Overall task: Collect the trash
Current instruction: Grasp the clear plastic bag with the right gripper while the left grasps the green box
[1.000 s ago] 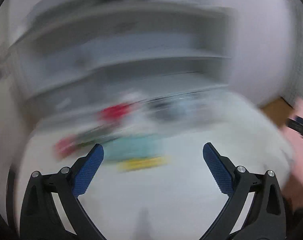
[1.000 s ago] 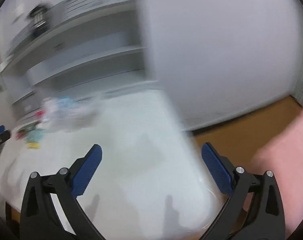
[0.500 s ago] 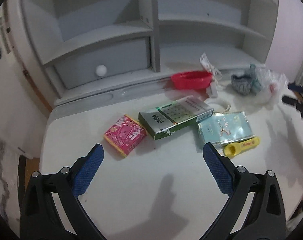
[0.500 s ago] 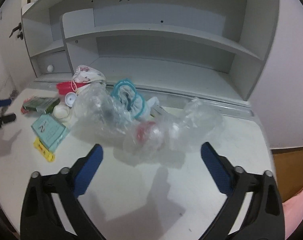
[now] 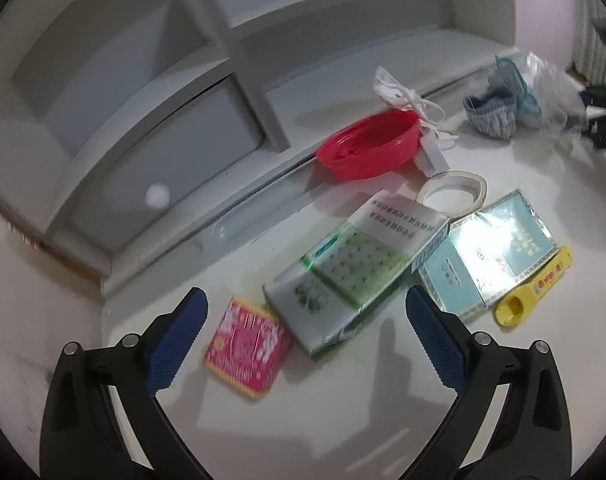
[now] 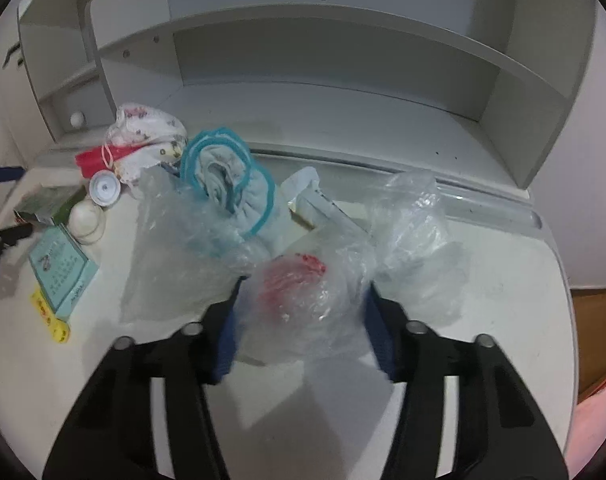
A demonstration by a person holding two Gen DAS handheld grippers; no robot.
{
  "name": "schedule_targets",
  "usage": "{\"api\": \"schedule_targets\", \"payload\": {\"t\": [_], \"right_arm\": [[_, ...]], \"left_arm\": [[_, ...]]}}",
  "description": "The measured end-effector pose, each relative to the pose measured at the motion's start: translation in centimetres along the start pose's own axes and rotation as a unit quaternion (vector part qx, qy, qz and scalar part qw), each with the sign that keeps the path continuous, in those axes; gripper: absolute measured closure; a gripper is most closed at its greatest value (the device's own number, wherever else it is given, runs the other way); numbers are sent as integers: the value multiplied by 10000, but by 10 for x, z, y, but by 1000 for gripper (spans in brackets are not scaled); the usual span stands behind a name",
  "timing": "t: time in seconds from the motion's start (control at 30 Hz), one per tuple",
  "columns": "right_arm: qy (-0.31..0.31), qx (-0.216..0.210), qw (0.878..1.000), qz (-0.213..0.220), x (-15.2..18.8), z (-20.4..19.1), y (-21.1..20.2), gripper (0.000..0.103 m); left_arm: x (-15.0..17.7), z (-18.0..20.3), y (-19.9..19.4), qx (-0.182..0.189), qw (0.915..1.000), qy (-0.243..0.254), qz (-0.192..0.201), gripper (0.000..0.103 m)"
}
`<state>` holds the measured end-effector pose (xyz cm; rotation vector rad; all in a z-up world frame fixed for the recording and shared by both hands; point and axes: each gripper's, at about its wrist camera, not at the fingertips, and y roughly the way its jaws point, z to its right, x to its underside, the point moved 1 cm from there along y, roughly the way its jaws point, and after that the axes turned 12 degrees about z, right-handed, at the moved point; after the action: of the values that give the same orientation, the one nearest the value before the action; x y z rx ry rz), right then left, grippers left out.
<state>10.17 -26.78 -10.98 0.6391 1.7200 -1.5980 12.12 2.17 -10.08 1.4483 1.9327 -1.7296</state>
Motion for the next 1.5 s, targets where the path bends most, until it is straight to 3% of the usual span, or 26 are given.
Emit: {"api": "schedule_targets", "payload": {"t": [0.27,0.3,0.37,0.5,0.57,0.73,0.8,0.83,0.87,0.9,0.93,1.23,1.5], "right_arm": [[262,49,9993,246,13,21,-42,63],[295,68,9992,258,16,22,-46,63],[386,86,9988,281,20,25,-53,63],[567,20,9980,275,31,28,-64,62],[595,7,9979,272,34,28,-68,62],[681,26,9973,284,39,32,-75,62],[721,53,9970,282,42,34,-76,62],[745,63,9968,283,43,35,-76,62],[768,67,9966,284,44,36,-76,62],[789,69,9964,288,45,36,-76,62],[803,67,9963,289,46,36,-76,62],[865,24,9955,381,46,39,-84,62],[1052,-267,9936,319,56,39,-85,62]], "left_arm": [[-15,5,20,35,9997,249,-74,9],[-17,5,22,111,9997,205,-81,13],[-18,5,29,332,9992,92,-205,31],[-22,3,37,370,9991,91,-204,28],[-25,0,43,385,9989,68,-239,20],[-31,-15,59,723,9964,-84,-423,11],[-29,-24,66,990,9932,-378,-486,11],[-27,-29,70,1219,9887,-697,-520,16],[-27,-33,70,1273,9871,-848,-466,28],[-28,-33,67,1172,9891,-812,-361,41],[-25,-36,65,1146,9892,-844,-365,43],[-19,-37,38,841,9901,-1123,-48,46],[-20,-45,-44,277,9827,-1643,808,46]]}}
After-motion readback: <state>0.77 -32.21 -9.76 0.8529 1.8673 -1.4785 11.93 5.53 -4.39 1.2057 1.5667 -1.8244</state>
